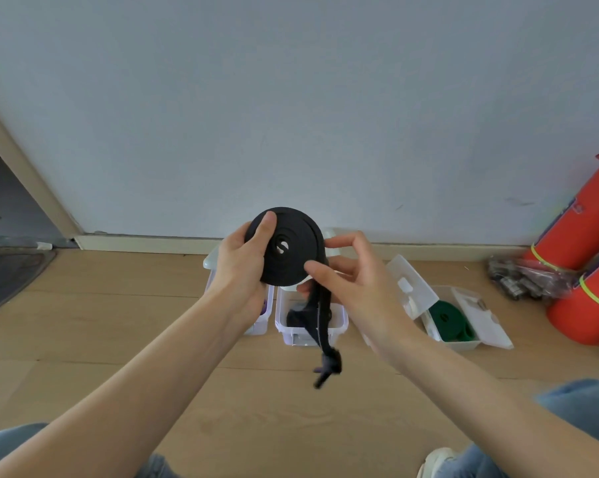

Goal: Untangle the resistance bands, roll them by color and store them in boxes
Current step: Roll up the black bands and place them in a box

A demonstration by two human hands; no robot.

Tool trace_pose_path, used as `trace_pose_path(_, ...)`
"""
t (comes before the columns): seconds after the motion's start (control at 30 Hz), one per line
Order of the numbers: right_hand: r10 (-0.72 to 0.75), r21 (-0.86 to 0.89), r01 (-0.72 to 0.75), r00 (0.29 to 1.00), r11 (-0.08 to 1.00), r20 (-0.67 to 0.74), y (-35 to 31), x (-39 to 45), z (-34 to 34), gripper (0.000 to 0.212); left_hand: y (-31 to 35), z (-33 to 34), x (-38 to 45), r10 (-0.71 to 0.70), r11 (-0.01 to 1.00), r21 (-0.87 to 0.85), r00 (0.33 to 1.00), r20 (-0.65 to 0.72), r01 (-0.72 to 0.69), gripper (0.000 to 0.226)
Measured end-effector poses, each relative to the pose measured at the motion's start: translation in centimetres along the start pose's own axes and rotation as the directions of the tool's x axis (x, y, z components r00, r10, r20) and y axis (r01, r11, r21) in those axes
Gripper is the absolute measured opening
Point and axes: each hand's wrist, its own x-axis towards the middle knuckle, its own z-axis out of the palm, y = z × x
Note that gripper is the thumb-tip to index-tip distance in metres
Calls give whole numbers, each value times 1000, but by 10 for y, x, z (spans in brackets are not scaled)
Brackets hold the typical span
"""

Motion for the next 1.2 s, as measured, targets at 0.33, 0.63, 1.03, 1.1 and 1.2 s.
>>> trace_pose_path(0.33, -86, -349, 109, 993, 931, 81, -18, 12, -24, 21, 10, -13, 2, -18, 901, 411, 938, 347, -135, 34)
trace_pose_path(0.63, -61, -461, 165, 971, 872, 233, -17, 7, -21, 38, -2, -10, -5, -24, 884, 440, 925, 380, -158, 29)
trace_pose_path(1.03, -190, -533, 175, 981, 828, 27, -14, 12, -24, 18, 0, -20, 4, -185, 868, 493, 879, 438, -63, 20)
trace_pose_path(1.1, -195, -530, 190, 980, 826, 47, -17, 12, -24, 20, 2, -21, 6, -171, 868, 490, 879, 445, -79, 20)
trace_pose_path(1.2, -93, -410, 128, 990, 903, 104, -24, 14, -29, 23, 5, -20, 7, -91, 881, 452, 886, 454, -141, 15)
